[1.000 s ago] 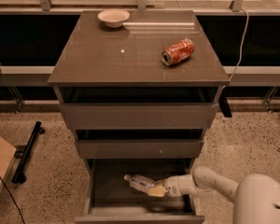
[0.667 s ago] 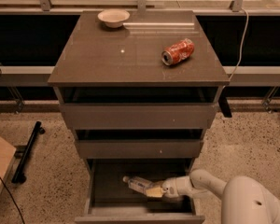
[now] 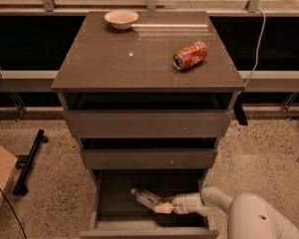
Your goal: Place blue plastic bottle into bottom drawer
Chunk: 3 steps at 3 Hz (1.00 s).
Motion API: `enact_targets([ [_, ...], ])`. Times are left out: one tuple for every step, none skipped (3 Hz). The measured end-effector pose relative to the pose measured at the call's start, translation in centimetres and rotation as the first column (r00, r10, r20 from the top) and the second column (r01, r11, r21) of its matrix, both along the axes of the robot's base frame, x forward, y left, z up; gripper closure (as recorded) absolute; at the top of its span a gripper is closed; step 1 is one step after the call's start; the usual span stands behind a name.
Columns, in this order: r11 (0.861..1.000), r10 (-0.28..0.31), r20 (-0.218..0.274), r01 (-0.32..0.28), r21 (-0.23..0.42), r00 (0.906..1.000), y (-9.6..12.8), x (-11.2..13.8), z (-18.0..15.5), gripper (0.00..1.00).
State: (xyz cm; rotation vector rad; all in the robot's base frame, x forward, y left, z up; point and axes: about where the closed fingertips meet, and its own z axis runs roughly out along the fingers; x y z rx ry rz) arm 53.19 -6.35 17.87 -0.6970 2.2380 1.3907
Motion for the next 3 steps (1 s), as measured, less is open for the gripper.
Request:
enact_targets([
  [0.999,0.005,0.0,-0.005,-0.054,1.0,0.29,-0.67,-0.13,0.31],
  [0.999,0.008,-0.004,-0.008,-0.049,1.0,0.59,-0.88,-0.26,0.07],
  [0.999,0.009,-0.006,-0.01,-0.048,0.9999,0.74,-0.96,-0.3,0.0],
])
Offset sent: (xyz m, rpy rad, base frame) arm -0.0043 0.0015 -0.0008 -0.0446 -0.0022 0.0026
